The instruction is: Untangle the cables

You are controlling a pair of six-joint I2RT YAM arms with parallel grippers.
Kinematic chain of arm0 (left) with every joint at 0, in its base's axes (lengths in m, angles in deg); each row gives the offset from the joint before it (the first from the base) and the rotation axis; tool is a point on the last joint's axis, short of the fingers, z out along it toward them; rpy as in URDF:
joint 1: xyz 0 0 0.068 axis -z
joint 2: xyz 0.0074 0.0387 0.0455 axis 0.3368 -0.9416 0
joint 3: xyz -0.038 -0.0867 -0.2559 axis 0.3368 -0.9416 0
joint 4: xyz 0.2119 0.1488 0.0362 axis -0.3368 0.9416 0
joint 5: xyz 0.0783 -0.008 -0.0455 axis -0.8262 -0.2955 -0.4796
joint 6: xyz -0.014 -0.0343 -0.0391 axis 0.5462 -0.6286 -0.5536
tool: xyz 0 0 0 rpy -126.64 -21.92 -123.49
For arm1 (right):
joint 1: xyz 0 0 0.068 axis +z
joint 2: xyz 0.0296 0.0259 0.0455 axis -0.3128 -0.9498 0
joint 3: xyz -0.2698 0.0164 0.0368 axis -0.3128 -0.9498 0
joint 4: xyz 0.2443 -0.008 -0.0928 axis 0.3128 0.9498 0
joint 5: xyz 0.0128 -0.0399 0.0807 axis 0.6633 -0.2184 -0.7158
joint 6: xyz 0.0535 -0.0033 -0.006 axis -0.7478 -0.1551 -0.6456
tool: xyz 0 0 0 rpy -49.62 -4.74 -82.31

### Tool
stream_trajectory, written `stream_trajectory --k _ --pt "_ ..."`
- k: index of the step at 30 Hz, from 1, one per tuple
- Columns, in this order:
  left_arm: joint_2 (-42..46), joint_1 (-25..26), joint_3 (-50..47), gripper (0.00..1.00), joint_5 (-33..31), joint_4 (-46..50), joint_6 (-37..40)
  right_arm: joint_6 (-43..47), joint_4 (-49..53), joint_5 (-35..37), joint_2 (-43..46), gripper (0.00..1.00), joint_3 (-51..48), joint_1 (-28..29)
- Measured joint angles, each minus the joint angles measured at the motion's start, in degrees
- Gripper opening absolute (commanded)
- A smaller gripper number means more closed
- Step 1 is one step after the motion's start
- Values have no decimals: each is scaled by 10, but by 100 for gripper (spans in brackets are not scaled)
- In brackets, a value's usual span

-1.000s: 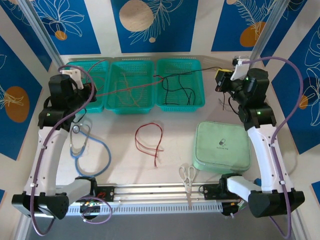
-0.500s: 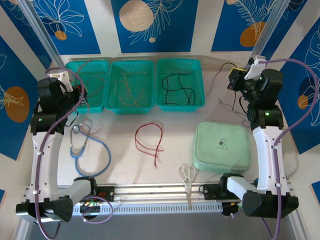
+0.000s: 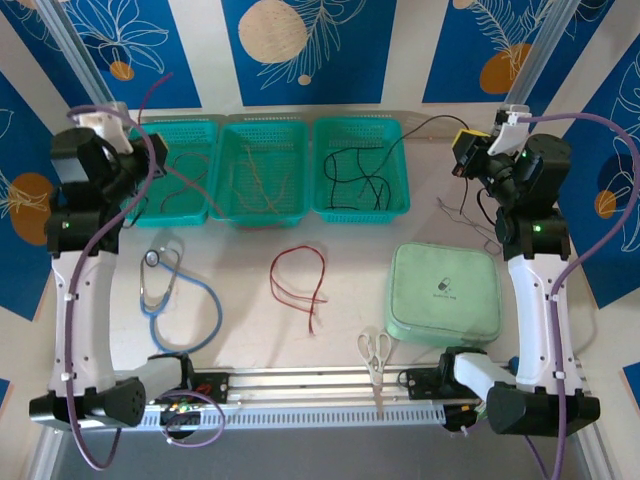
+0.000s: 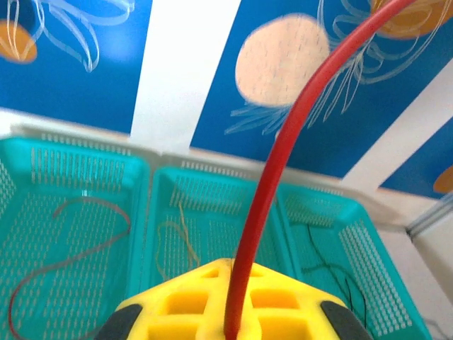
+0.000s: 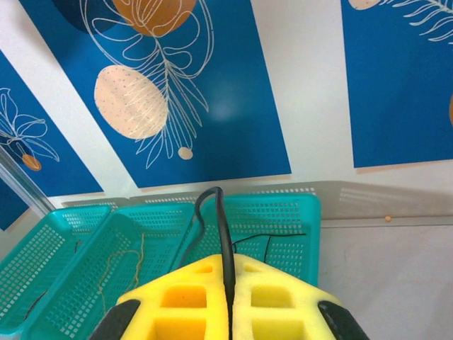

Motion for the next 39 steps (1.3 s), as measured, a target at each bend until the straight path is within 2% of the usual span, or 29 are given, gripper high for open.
stream_trajectory --k 9,16,28,39 --pt "-147 0 191 0 -32 -34 31 -3 17 10 -27 0 36 44" --pt "-249 0 297 0 -102 -54 85 0 33 15 -45 0 61 49" --pt "-352 0 308 0 -208 -93 167 12 48 17 -68 0 90 87" --pt "-386 2 278 0 -247 -107 219 25 69 24 -68 0 103 94"
